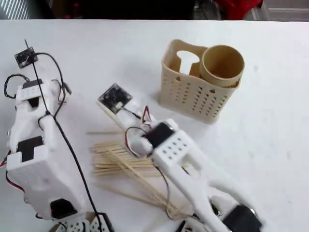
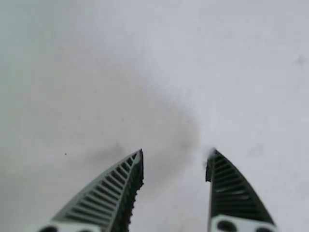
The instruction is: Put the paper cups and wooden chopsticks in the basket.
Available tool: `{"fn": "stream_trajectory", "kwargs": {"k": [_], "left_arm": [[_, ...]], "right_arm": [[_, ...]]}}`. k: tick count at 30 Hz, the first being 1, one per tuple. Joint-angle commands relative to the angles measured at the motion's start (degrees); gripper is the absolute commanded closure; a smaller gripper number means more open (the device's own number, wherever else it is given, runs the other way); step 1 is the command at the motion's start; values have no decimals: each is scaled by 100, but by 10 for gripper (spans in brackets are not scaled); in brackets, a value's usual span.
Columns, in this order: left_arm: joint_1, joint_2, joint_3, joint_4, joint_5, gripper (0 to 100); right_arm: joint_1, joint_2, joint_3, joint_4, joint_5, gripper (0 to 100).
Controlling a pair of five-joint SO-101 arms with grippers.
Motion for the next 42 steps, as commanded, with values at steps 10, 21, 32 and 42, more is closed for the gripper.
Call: {"fn": "stream_trajectory", "kwargs": {"k": [10,21,32,42], "left_arm": [[-22,-31,-281,-123,62,777],[-22,-31,-281,-123,62,777],[84,-31,-281,-123,62,777],[84,-31,-281,-123,62,777]], "right_arm": [[1754,-1956,-2338,462,-18,982],[1965,-84,-3270,-3090,-18,981],[2993,514,-1978,-4796,-26,981],[3169,505,-1125,-5226,-26,981]]}}
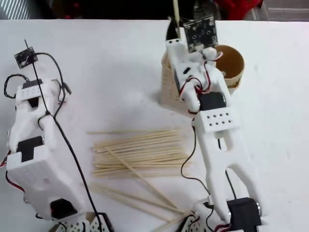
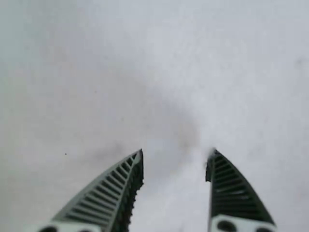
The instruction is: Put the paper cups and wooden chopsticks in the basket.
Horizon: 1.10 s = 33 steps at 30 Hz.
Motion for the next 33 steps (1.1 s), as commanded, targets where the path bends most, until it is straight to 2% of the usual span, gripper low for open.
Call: {"fn": "stream_trajectory", "kwargs": {"k": [1,4,7,13,19,24,26,29,33], "left_arm": [[75,-31,-281,-114,62,777],[75,-31,-281,-114,62,777],[75,-31,-281,-114,62,777],[75,-31,-281,-114,62,777],[75,-22,-281,-114,62,777],[66,-22,-281,-114,62,777],[66,-22,-281,-114,62,777],[66,-13,-281,-114,62,777],[57,-13,-281,-114,53,777]], "right_arm": [[119,-101,9,-22,-26,979],[136,-110,114,189,-35,917],[233,-119,105,409,-501,833],[321,-497,-26,1226,-703,849],[-4,-2105,-18,3802,-651,851],[-1288,-2668,26,6053,888,847],[-1675,-2501,167,6615,1002,847],[-2079,-2114,642,6844,1160,847],[-2466,-1613,1626,6237,1582,847]]}}
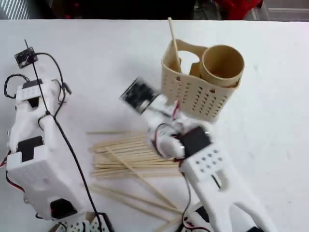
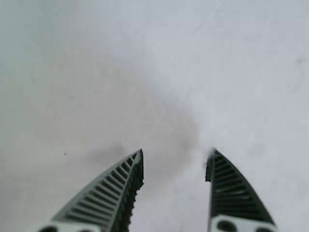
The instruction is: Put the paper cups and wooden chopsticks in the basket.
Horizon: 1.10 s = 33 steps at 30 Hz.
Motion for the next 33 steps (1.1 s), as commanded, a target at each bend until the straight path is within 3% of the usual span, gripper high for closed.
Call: {"fn": "stream_trajectory", "kwargs": {"k": [1,8,16,26,33], "left_arm": [[57,-13,-281,-114,53,777],[57,-31,-281,-114,53,777],[66,-22,-325,-114,53,776],[66,-22,-325,-114,53,776],[66,-13,-343,-114,53,776]], "right_arm": [[-400,286,686,-602,457,847],[-840,752,1741,-2202,607,850],[-1657,1578,1732,-2105,879,846],[-1666,1771,1530,-2044,879,846],[-1675,1710,844,-1015,818,849]]}}
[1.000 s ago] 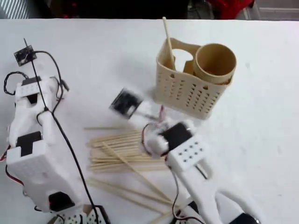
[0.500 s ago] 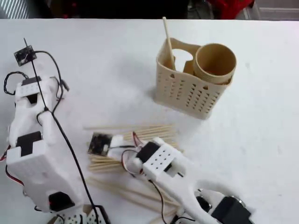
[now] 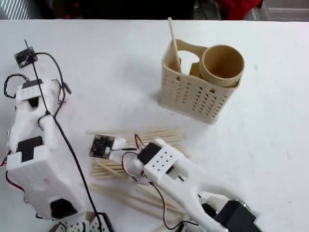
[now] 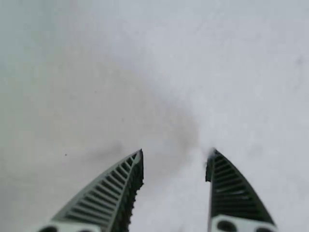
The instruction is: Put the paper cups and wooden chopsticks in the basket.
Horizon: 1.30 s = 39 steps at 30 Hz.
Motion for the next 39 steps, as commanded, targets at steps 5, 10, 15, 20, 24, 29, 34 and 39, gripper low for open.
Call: {"fn": "stream_trajectory", "kwargs": {"k": [5,10,15,20,24,29,34,39], "left_arm": [[66,-13,-325,-114,53,776],[75,-13,-325,-114,53,776],[75,-4,-325,-114,53,776],[75,4,-325,-123,53,777],[66,4,-325,-123,53,777],[66,4,-325,-123,53,777],[66,4,-325,-123,53,777],[66,4,-325,-123,53,777]], "right_arm": [[-312,-910,-123,1077,598,858],[-620,-2202,273,2176,1749,945],[-945,-2923,1002,2651,2215,948],[-989,-2932,1275,2501,2409,950],[-989,-2932,1407,2466,2673,950],[-989,-2651,1451,2387,2699,950],[-989,-1868,1486,2378,3358,978],[-998,-1692,1662,2378,4237,975]]}}
